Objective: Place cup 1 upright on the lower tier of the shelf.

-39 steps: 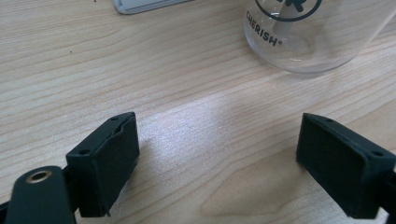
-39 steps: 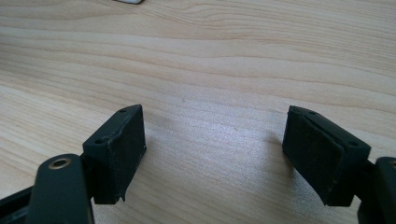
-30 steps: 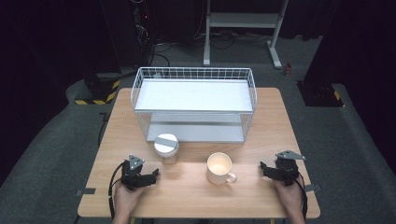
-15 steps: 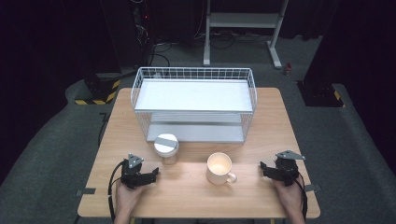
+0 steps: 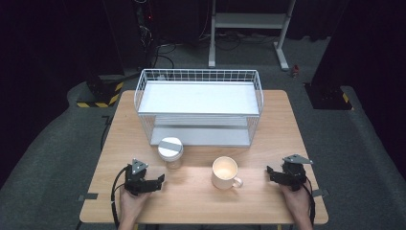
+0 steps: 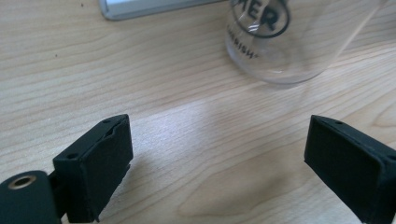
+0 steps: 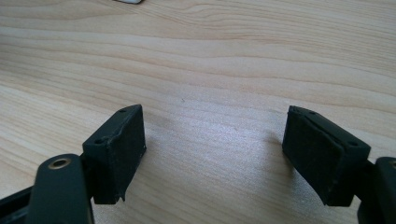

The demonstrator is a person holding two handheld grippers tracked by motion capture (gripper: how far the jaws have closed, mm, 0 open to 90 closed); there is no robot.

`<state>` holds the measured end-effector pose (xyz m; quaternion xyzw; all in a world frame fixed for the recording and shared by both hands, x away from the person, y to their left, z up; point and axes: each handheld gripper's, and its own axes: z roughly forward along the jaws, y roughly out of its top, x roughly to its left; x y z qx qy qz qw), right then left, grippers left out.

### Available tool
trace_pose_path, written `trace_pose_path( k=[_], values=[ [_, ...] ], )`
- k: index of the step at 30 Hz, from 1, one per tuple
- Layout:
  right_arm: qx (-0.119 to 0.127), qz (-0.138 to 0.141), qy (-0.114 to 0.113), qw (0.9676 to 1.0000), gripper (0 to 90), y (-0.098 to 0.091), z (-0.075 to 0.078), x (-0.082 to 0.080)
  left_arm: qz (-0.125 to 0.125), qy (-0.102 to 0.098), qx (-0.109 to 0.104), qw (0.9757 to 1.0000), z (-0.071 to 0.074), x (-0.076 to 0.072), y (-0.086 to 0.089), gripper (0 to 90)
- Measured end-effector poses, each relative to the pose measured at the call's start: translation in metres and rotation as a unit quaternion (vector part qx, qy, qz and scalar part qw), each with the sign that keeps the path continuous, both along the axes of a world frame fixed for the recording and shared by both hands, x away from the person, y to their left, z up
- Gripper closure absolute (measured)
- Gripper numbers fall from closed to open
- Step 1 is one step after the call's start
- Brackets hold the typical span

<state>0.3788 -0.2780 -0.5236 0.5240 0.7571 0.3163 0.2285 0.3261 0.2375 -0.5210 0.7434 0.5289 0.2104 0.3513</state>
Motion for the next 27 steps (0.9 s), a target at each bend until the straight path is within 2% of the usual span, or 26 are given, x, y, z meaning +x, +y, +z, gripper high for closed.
trace_pose_path(
  k=[12,18,27],
  values=[
    [0.0,0.0,0.0,1.0,21.2,0.0,0.0,0.0,-0.011,-0.004,0.0,0.9999,0.0,-0.007,-0.009,8.2],
    [0.0,0.0,0.0,1.0,21.2,0.0,0.0,0.0,-0.015,-0.015,-0.003,0.9998,0.003,-0.011,-0.015,6.9],
    [0.0,0.0,0.0,1.0,21.2,0.0,0.0,0.0,-0.022,-0.018,-0.01,0.9995,0.008,-0.008,-0.026,3.3]
  ],
)
